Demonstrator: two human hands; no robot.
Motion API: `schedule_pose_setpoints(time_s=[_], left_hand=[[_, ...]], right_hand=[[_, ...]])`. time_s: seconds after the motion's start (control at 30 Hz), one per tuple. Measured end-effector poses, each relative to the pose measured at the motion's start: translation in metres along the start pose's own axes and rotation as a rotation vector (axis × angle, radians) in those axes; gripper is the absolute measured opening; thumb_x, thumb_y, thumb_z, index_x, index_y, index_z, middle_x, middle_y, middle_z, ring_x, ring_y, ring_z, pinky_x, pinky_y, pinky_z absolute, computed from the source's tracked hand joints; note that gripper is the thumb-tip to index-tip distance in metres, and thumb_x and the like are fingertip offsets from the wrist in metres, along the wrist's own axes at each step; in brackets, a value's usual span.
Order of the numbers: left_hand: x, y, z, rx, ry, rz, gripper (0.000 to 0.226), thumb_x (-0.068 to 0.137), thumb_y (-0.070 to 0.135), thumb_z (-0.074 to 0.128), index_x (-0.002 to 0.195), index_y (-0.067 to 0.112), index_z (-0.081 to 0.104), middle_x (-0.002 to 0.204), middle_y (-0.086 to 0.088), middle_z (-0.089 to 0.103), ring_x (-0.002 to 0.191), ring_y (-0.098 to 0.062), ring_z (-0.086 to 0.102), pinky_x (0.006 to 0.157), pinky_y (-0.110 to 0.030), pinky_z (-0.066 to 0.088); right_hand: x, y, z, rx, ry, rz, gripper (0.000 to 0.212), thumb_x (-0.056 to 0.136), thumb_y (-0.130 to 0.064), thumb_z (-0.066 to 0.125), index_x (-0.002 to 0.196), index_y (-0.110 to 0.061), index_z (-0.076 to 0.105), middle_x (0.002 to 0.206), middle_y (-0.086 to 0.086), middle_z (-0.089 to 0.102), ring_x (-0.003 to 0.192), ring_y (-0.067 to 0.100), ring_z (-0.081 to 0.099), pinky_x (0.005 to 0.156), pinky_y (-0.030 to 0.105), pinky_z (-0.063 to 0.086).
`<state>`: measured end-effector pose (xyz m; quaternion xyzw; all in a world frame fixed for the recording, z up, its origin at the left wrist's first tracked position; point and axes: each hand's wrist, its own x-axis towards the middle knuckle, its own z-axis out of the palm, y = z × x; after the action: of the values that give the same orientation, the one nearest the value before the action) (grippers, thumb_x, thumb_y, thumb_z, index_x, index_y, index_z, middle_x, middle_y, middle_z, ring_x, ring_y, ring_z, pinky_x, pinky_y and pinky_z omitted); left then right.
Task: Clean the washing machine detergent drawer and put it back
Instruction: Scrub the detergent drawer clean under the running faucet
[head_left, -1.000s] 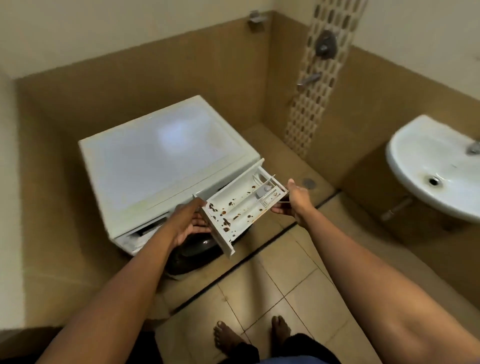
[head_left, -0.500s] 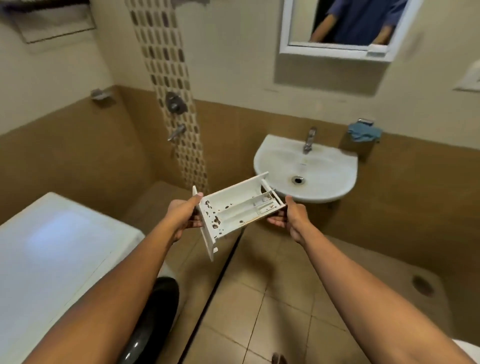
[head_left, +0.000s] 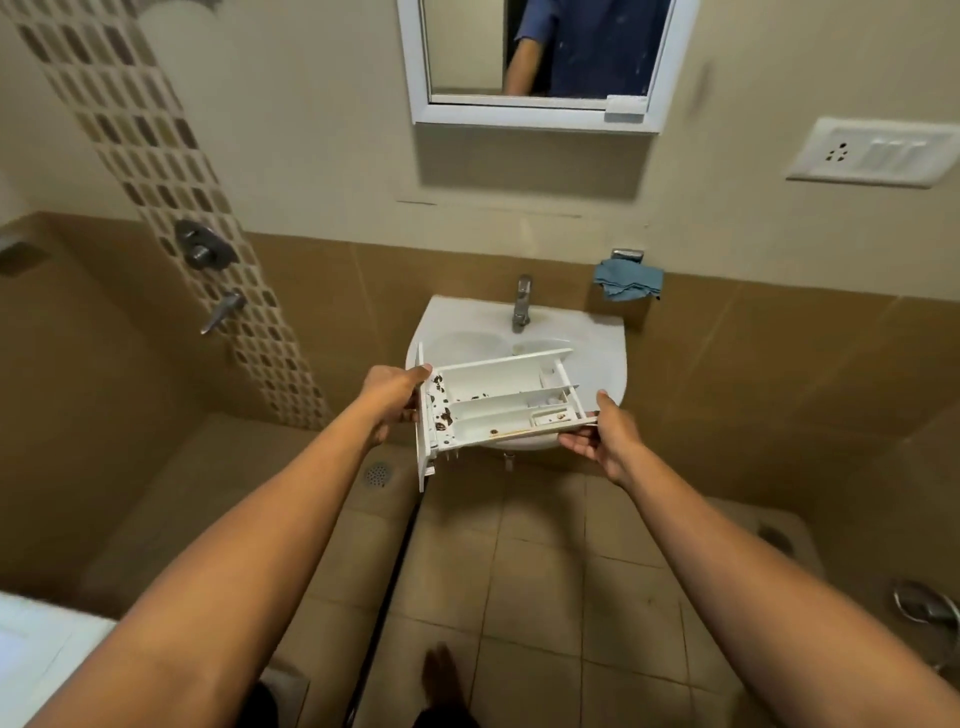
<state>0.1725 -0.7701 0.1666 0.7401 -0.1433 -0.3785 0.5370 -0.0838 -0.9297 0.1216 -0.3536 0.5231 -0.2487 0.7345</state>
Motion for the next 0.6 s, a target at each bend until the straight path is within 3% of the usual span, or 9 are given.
schedule_pose_setpoints(time_s=[0.13, 0.3, 0.37, 0.5, 0.6], left_hand=[[0.065, 0.018, 0.018, 0.038, -0.087, 0.003, 0.033, 0.101, 0.021, 0.069, 0.114, -0.009, 0.069, 0.101, -0.019, 0.076, 0.074, -0.026, 0.070, 0.051, -0.029, 0.055], [0.155, 0.036, 0.044, 0.071, -0.228, 0.033, 0.027, 0.102, 0.023, 0.067, 0.112, -0.001, 0.070, 0.099, -0.015, 0.075, 0.077, -0.025, 0.070, 0.057, -0.029, 0.057], [0.183, 0.035, 0.050, 0.094, -0.266, -0.003, 0.022, 0.101, 0.020, 0.068, 0.110, 0.000, 0.071, 0.099, -0.016, 0.074, 0.079, -0.027, 0.070, 0.063, -0.034, 0.058], [0.231, 0.032, 0.061, 0.131, -0.372, -0.071, 0.011, 0.096, 0.004, 0.067, 0.106, 0.001, 0.071, 0.102, -0.020, 0.075, 0.090, -0.032, 0.070, 0.080, -0.044, 0.061], [0.253, 0.023, 0.063, 0.170, -0.406, -0.086, 0.021, 0.094, -0.001, 0.066, 0.115, -0.002, 0.071, 0.114, -0.026, 0.073, 0.097, -0.035, 0.070, 0.096, -0.054, 0.058]], right_hand=[[0.045, -0.024, 0.010, -0.122, 0.074, -0.011, 0.043, 0.110, -0.043, 0.043, 0.095, -0.006, 0.059, 0.092, 0.019, 0.072, 0.070, 0.031, 0.071, 0.059, 0.040, 0.065], [0.109, -0.049, 0.027, -0.282, 0.225, -0.032, 0.047, 0.111, -0.044, 0.040, 0.093, -0.007, 0.063, 0.082, 0.018, 0.069, 0.061, 0.026, 0.064, 0.051, 0.036, 0.061], [0.131, -0.050, 0.031, -0.317, 0.277, -0.002, 0.047, 0.109, -0.047, 0.043, 0.094, -0.007, 0.064, 0.085, 0.016, 0.071, 0.064, 0.028, 0.067, 0.047, 0.035, 0.060], [0.170, -0.043, 0.036, -0.387, 0.367, 0.027, 0.053, 0.104, -0.054, 0.048, 0.095, -0.006, 0.069, 0.104, 0.019, 0.075, 0.080, 0.034, 0.075, 0.061, 0.041, 0.064], [0.180, -0.036, 0.043, -0.423, 0.422, 0.017, 0.048, 0.103, -0.052, 0.051, 0.088, -0.010, 0.068, 0.106, 0.018, 0.072, 0.084, 0.035, 0.075, 0.066, 0.047, 0.066]])
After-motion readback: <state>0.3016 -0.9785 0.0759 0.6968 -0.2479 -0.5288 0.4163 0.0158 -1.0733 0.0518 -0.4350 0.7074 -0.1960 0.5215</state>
